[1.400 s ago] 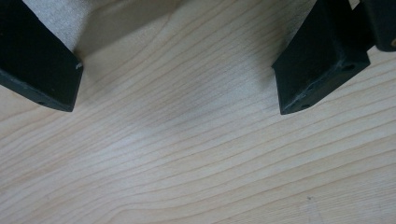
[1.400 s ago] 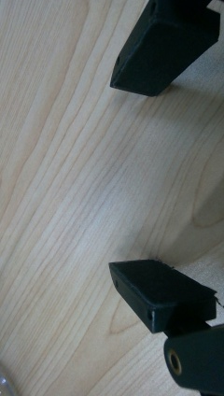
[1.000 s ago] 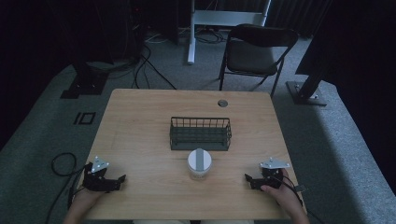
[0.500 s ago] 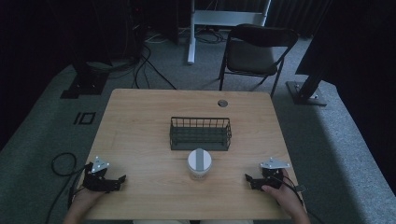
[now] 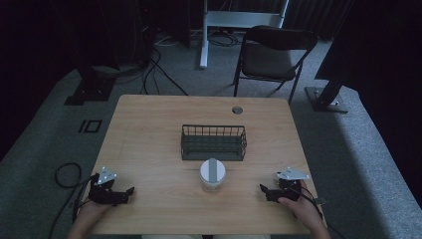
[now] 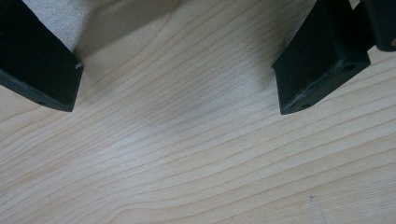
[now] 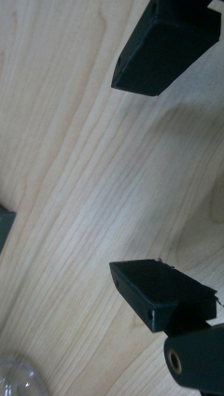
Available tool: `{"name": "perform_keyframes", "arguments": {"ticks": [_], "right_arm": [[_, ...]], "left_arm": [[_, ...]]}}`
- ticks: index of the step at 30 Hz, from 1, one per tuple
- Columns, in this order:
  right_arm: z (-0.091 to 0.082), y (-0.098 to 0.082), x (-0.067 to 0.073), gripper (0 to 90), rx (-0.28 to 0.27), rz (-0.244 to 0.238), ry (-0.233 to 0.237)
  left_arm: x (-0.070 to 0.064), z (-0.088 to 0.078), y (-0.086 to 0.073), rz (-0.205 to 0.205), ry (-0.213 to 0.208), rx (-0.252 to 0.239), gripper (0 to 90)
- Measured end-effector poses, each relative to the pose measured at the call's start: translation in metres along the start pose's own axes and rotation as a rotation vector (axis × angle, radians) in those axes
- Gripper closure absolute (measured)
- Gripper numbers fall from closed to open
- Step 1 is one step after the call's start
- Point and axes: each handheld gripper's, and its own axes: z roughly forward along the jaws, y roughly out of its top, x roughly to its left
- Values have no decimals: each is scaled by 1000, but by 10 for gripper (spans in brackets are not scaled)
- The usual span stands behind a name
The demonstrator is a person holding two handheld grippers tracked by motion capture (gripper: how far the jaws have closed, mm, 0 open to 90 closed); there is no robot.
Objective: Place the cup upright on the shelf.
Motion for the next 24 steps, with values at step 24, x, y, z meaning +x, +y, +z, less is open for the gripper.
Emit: {"name": "perform_keyframes", "arguments": {"ticks": [24], "right_arm": [[3,20,30,106,-57,-38,143]], "left_arm": [[-1,0,0,3,-4,0,11]]}}
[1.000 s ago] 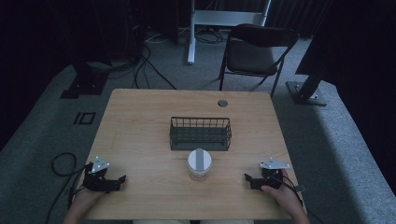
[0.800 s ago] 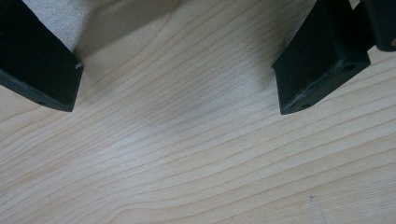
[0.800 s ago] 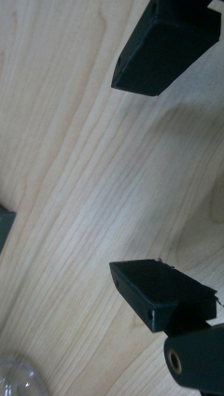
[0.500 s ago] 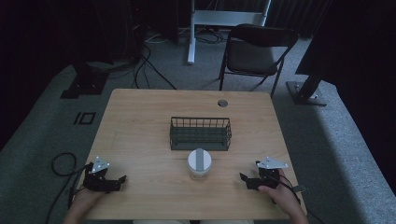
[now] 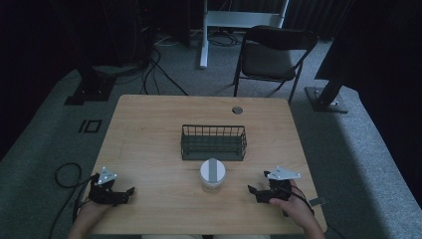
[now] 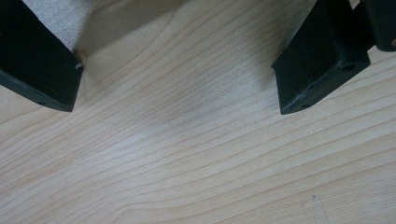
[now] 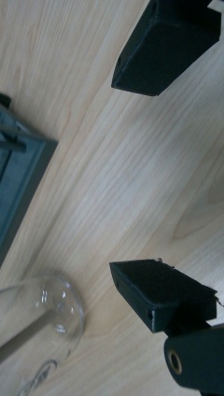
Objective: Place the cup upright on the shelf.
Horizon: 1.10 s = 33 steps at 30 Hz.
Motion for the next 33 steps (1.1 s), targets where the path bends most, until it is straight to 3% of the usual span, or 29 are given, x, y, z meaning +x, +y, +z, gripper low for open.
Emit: {"name": "perform_keyframes", "arguments": {"ticks": [10,13,33], "right_arm": [[9,5,15,106,-11,-35,62],[10,7,20,106,-33,-43,100],[30,18,49,107,-54,-112,177]], "left_arm": [[0,0,0,0,0,0,11],[0,0,0,0,0,0,11],[0,0,0,-1,0,0,12]]}}
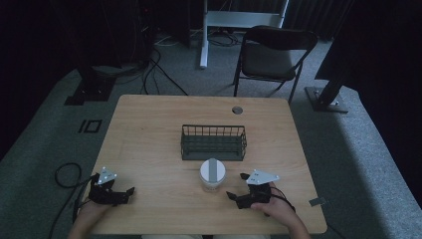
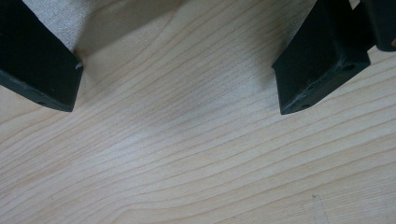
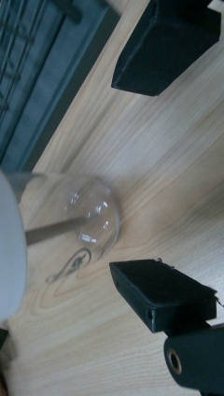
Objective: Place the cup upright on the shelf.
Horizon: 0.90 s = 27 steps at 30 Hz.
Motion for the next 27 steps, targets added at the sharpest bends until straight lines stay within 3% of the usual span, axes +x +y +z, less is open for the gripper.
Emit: {"name": "perform_keyframes", "arguments": {"ticks": [11,27], "right_arm": [[14,7,12,107,-31,-14,39],[35,20,25,107,-93,-7,43]], "left_arm": [[0,0,0,0,0,0,11],[0,0,0,0,0,0,11]]}}
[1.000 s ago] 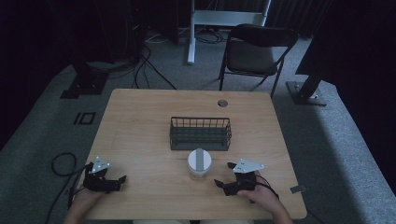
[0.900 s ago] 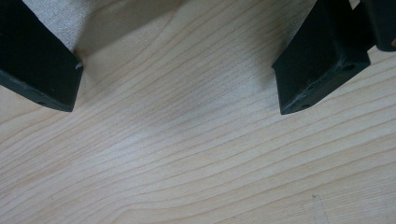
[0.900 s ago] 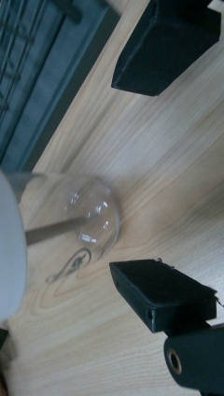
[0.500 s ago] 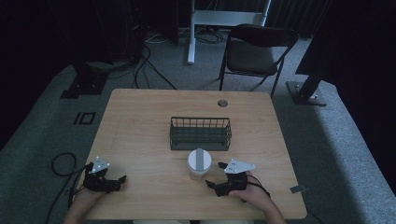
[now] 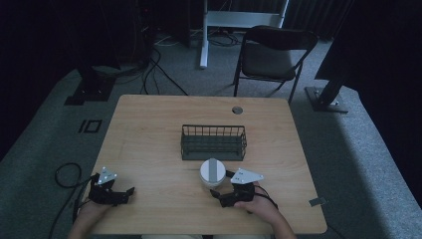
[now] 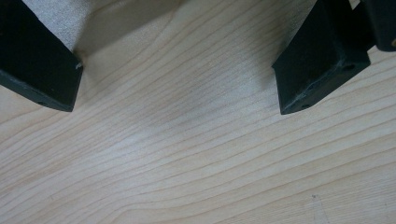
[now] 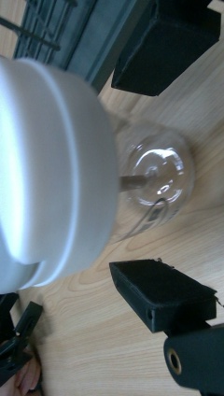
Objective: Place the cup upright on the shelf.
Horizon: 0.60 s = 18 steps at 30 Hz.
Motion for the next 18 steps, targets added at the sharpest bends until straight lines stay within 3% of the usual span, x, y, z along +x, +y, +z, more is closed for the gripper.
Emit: {"name": "perform_keyframes", "arguments": {"ticks": [8,18], "right_arm": [[8,3,2,107,-46,18,-11],[18,3,5,107,-52,21,-29]], "left_arm": [[0,0,0,0,0,0,11],[0,0,0,0,0,0,11]]}}
